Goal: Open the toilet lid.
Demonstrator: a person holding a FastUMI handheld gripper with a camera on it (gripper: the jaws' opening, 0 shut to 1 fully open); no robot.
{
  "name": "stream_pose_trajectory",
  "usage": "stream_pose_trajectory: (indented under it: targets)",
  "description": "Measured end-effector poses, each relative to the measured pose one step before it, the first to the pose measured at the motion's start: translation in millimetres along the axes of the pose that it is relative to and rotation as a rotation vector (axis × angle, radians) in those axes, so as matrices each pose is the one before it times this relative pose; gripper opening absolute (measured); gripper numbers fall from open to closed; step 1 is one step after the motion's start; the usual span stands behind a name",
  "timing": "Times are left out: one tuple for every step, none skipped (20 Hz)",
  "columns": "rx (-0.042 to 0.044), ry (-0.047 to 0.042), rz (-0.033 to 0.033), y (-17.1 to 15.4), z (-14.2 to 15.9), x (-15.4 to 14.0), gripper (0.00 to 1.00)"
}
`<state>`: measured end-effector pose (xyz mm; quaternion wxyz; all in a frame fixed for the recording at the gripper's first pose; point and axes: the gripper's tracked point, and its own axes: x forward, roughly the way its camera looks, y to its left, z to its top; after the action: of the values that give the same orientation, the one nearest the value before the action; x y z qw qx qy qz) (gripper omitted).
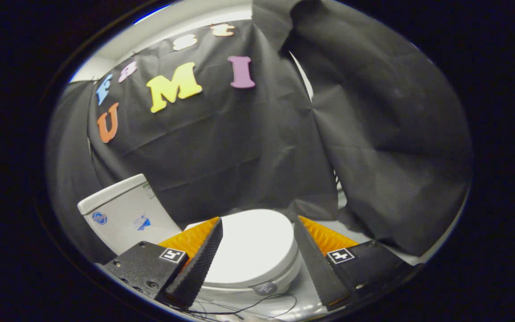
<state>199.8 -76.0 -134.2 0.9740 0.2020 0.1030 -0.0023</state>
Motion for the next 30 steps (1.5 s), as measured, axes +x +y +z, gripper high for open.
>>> stream_pose_trajectory:
  targets:
    - [0.05833, 0.03000, -0.00135, -4.92, -13.18, 9.75, 0.99]
    - [0.06017, 0.03029, 0.00077, -6.38, -10.98, 8.89, 0.98]
    - [0.05749, 0.03564, -0.00693, -9.94, -12.07, 8.61, 0.99]
    - [0.04897, 0.02729, -0.00431, -7.58, -9.06, 7.66, 1.00]
    - [0.03733, 0.02322, -0.00894, -10.55, -8.83, 4.26, 1.00]
    - [0.02518, 0.02767, -0.00761, -8.88, -8.89, 5.29, 1.00]
    - [0.01957, 0.02181, -0.01251, -9.16, -10.04, 4.95, 1.00]
    - [0.02028, 0.01940, -0.00695, -5.47, -7.35, 5.31, 1.00]
    - [0.01994, 0.02767, -0.00178, -3.93, -10.34, 5.01, 1.00]
    - [0.01933, 0.02819, -0.00202, -4.01, -7.72, 4.19, 0.99]
    - [0.02581, 0.02614, -0.00126, -4.84, -7.95, 3.06, 0.99]
    - [0.02840, 0.02116, 0.00773, -0.86, -4.69, 0.96, 0.99]
    - [0.02390, 0.01532, 0.01636, 1.21, -3.79, 0.60, 0.99]
    - [0.02058, 0.02105, 0.01211, -0.80, -6.13, 0.01, 0.98]
    - [0.01564, 0.02920, 0.00543, -0.55, -7.31, 1.22, 0.97]
    - [0.01470, 0.03540, -0.00016, -0.85, -10.20, 2.22, 0.96]
    - [0.01705, 0.02623, 0.00858, 3.20, -10.01, 3.62, 0.95]
    - [0.01352, 0.01766, 0.00133, 1.41, -4.53, 3.38, 0.94]
    - [0.00796, 0.01303, -0.00471, -1.45, -3.66, 4.18, 0.92]
    - [0.00468, 0.01409, 0.00009, -0.14, -3.87, 3.72, 0.89]
    - [0.00525, 0.01055, 0.00269, 0.70, -2.31, 2.69, 0.85]
    - [0.00696, 0.00867, -0.00105, -0.32, -1.69, 0.44, 0.81]
    - [0.00589, 0.01482, 0.00031, -1.37, -3.14, 0.95, 0.79]
    - [0.00768, -0.00110, 0.00182, -0.21, -0.07, 0.61, 0.74]
    - [0.00700, -0.00202, 0.00045, -1.22, 0.81, 1.42, 0.70]
    - [0.01360, 0.00428, 0.00261, -1.17, 1.97, -0.53, 0.65]
    - [0.02371, 0.00419, 0.01773, 3.09, -1.19, 1.35, 0.60]
    - [0.01975, 0.00675, 0.01641, 1.99, -0.88, 0.16, 0.55]
    - [0.00961, 0.00676, 0.01428, 2.20, -1.45, 1.02, 0.50]
    - [-0.00132, -0.00241, 0.00103, -0.29, 1.75, 0.99, 0.41]
